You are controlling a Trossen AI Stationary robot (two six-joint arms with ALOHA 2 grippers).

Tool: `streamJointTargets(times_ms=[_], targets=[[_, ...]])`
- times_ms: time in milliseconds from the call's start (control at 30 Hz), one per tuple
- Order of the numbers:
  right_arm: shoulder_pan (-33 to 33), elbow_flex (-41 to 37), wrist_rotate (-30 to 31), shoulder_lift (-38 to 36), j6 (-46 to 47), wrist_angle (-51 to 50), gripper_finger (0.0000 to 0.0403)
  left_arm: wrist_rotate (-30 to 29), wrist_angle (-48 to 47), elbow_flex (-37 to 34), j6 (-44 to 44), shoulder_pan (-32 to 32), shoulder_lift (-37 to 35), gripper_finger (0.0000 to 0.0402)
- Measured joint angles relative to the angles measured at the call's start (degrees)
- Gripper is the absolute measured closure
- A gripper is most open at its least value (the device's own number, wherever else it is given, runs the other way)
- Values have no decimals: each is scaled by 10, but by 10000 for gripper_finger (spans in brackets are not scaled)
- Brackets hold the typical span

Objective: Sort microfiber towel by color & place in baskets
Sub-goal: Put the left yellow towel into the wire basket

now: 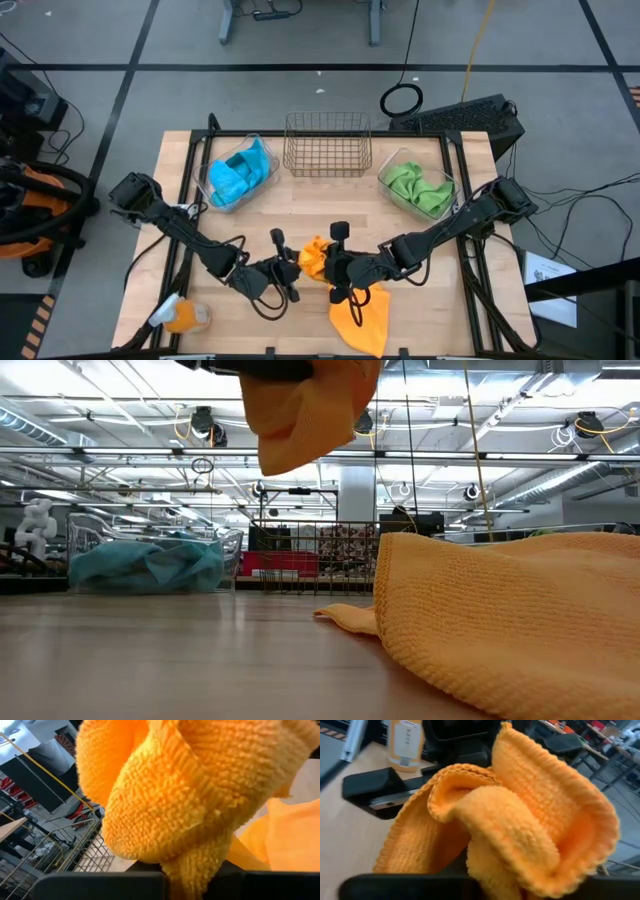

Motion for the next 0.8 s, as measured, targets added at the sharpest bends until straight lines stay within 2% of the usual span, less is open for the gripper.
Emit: streamJointTargets(times_ms=[133, 300, 433, 567, 700, 800], targets=[[0, 1, 25, -2, 22, -27, 284, -1, -1, 0, 25, 8, 0, 363], [9, 1, 58, -14, 57, -107, 194, -3, 4, 0, 44, 28, 0, 370], [20, 1, 68, -40, 113, -180, 143, -6, 9, 0, 66, 55, 0, 372], [32, 1, 88, -66, 189, -282, 117, -7, 7, 0, 91, 89, 0, 373], [44, 0, 116, -88, 259, -368, 113, -7, 7, 0, 104, 129, -1, 373], [52, 0, 133, -93, 280, -391, 114, -4, 3, 0, 93, 159, -1, 374]])
